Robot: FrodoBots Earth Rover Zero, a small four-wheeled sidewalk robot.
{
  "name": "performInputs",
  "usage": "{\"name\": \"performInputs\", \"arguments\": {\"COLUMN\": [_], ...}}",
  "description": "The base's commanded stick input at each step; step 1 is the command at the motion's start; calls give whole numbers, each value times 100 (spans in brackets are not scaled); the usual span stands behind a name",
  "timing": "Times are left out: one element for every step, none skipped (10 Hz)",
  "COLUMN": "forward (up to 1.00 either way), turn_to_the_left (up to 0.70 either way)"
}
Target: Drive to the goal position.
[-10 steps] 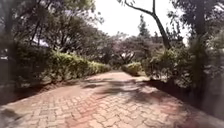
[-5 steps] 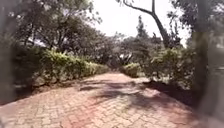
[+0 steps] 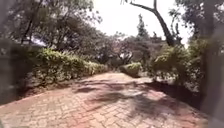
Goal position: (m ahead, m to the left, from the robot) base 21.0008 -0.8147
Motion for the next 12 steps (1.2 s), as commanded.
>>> {"name": "performInputs", "arguments": {"forward": [50, 50, 50, 50, 50, 50, 50, 50, 50, 50, 50, 50], "turn_to_the_left": [0, 0, 0, -50, -50, -50, -50, -50, -50, -50, 0, 0]}}
